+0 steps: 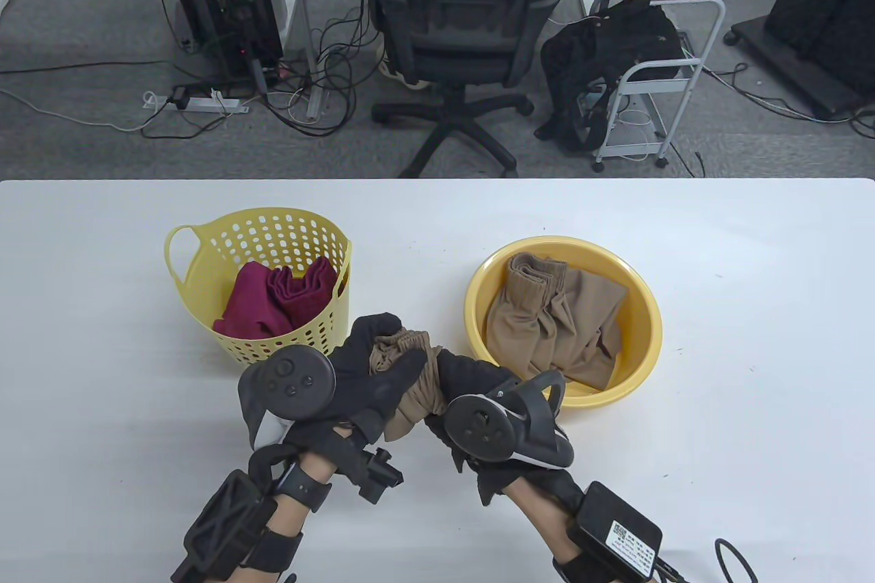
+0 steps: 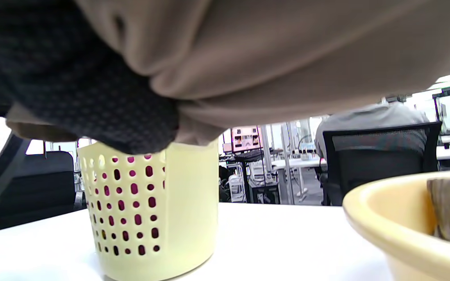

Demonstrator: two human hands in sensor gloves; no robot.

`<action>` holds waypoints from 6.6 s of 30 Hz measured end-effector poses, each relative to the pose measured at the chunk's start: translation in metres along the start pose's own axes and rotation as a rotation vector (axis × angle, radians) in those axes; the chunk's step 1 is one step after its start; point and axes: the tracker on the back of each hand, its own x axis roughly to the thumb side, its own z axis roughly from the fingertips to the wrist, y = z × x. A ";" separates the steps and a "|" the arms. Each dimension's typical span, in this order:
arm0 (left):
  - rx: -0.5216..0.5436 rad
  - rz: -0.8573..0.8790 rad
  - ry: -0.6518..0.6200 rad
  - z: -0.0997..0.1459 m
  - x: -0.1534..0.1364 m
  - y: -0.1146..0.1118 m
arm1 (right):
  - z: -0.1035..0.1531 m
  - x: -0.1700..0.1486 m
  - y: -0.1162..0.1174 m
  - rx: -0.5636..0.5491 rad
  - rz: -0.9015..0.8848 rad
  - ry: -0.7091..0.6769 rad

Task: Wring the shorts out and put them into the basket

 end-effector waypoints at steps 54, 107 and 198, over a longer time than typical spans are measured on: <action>-0.104 0.114 0.282 -0.006 -0.017 -0.001 | 0.005 0.023 0.003 -0.121 0.403 -0.228; -0.131 -0.186 -0.531 0.025 0.051 0.034 | -0.003 -0.040 0.042 0.510 -1.234 0.015; 0.160 -0.669 -0.131 -0.034 0.018 0.151 | 0.062 -0.052 0.047 0.195 -0.188 0.076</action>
